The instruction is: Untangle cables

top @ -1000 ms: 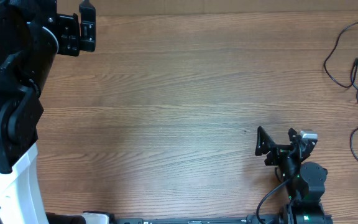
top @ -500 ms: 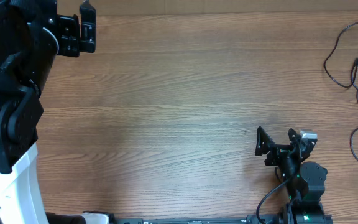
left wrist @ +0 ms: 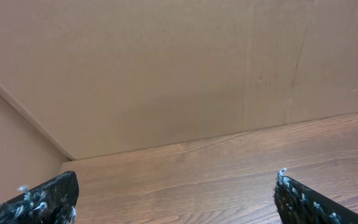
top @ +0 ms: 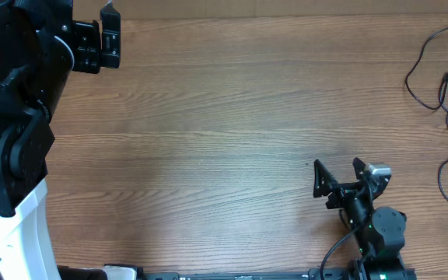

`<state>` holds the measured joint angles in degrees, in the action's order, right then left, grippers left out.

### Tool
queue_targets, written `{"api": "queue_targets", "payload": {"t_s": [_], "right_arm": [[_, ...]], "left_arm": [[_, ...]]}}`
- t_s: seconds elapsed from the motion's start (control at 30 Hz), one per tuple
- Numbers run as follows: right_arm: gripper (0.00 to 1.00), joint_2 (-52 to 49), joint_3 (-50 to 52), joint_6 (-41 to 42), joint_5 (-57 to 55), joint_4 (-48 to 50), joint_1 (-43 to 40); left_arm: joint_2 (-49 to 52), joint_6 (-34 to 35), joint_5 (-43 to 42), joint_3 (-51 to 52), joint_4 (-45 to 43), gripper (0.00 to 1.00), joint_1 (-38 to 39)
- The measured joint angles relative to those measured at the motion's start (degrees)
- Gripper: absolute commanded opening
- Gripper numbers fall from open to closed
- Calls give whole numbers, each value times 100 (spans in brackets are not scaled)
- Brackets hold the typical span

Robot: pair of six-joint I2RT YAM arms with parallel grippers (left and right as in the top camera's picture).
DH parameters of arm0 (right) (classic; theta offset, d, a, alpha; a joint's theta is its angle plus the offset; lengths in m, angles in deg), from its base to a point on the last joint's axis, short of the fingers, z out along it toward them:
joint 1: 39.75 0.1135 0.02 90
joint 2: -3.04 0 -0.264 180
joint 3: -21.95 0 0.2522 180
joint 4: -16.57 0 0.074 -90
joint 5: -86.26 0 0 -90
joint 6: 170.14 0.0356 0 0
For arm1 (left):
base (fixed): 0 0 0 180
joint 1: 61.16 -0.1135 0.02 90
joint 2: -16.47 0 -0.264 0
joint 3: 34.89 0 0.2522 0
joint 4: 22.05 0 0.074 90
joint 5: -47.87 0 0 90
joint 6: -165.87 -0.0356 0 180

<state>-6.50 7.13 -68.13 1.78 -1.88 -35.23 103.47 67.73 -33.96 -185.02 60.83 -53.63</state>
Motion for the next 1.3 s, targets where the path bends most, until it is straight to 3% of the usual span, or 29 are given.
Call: {"api": "queue_targets", "payload": {"t_s": [0.23, 0.63, 1.3], "right_arm": [[100, 861, 0, -2, 0, 24, -269], [100, 874, 0, -2, 0, 13, -780], [100, 874, 0, 0, 0, 13, -787]], "left_arm": [[0, 0, 0, 0, 2, 100, 0], [0, 2, 0, 0, 13, 100, 0], [0, 0, 0, 0, 177, 100, 0]]}}
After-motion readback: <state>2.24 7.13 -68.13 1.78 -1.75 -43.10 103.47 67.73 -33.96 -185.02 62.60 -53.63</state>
